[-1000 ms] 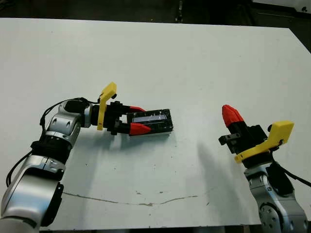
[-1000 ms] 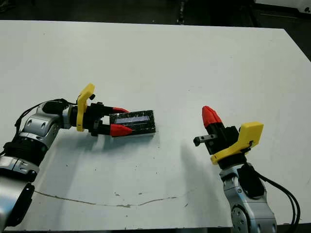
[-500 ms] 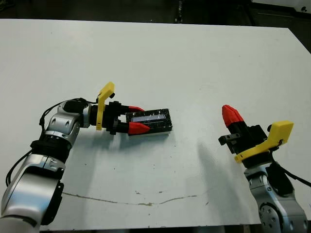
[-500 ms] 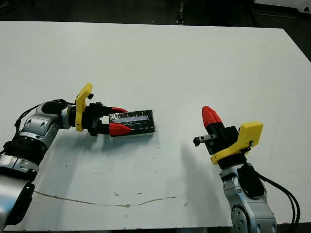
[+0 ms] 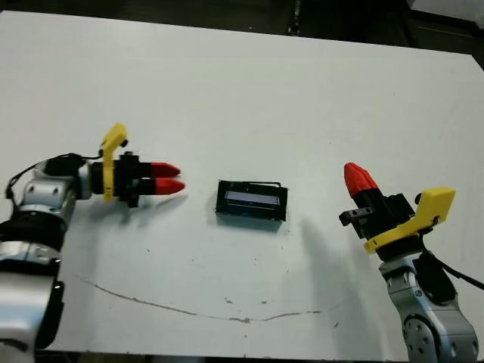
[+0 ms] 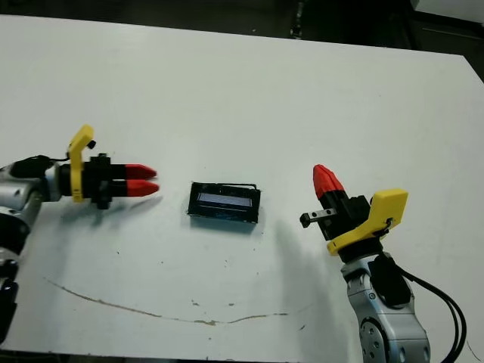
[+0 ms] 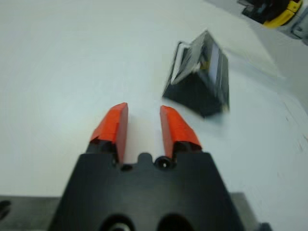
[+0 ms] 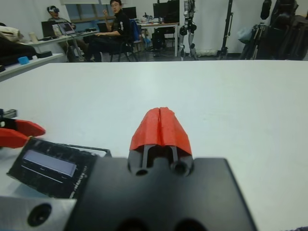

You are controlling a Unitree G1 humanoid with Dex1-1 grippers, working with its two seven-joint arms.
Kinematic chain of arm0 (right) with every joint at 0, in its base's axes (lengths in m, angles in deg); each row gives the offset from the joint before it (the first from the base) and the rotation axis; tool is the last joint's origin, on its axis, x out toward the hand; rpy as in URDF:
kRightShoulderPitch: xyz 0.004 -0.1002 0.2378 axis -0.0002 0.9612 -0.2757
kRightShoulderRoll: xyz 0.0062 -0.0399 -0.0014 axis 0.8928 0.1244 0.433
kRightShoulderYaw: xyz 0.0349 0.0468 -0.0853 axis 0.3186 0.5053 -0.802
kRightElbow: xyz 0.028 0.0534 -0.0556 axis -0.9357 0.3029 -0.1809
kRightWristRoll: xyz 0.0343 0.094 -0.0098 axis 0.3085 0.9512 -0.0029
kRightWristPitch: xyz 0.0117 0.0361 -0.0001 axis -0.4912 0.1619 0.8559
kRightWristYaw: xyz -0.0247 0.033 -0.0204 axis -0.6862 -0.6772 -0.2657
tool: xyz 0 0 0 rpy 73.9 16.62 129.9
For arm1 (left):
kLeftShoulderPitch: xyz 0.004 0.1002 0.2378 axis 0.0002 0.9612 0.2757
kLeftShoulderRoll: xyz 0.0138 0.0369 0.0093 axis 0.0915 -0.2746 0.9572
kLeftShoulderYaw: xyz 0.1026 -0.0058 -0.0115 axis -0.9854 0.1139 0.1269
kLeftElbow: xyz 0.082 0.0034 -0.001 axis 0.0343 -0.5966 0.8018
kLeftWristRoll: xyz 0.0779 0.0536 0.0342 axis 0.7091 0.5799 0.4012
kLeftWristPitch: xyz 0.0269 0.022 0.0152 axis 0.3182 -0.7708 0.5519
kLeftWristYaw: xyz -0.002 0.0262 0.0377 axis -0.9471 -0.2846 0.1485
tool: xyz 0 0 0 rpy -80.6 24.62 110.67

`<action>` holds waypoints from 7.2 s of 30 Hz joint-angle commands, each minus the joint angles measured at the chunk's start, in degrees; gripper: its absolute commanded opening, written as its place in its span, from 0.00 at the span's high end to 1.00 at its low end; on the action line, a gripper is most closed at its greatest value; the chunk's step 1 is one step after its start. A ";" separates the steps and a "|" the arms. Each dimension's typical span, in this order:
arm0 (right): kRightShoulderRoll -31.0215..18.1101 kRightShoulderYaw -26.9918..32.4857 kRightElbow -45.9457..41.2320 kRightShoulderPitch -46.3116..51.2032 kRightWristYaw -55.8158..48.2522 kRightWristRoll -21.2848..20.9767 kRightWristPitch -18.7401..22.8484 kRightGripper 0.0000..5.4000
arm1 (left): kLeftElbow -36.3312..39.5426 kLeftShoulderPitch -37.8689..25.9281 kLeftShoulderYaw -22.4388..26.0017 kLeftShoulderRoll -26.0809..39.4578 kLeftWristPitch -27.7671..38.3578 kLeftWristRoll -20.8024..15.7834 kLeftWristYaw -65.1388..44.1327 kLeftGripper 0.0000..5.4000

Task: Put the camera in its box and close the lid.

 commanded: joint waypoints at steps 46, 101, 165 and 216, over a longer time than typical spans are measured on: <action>-0.58 0.06 0.28 1.14 0.24 0.92 0.91 1.00 | 47.27 17.11 9.85 -0.33 2.33 1.14 39.29 0.00; -0.60 -0.11 1.39 1.08 -1.24 1.49 -0.52 1.00 | 58.30 17.02 -14.21 14.70 13.15 22.46 22.40 0.00; -0.54 0.16 0.93 1.43 -0.74 1.10 -0.34 1.00 | 47.76 14.23 -15.69 11.01 18.90 22.41 22.17 0.74; -0.63 -0.12 0.36 1.59 -0.37 0.38 -0.15 1.00 | 44.74 16.49 -17.59 7.03 -0.08 15.15 19.99 0.62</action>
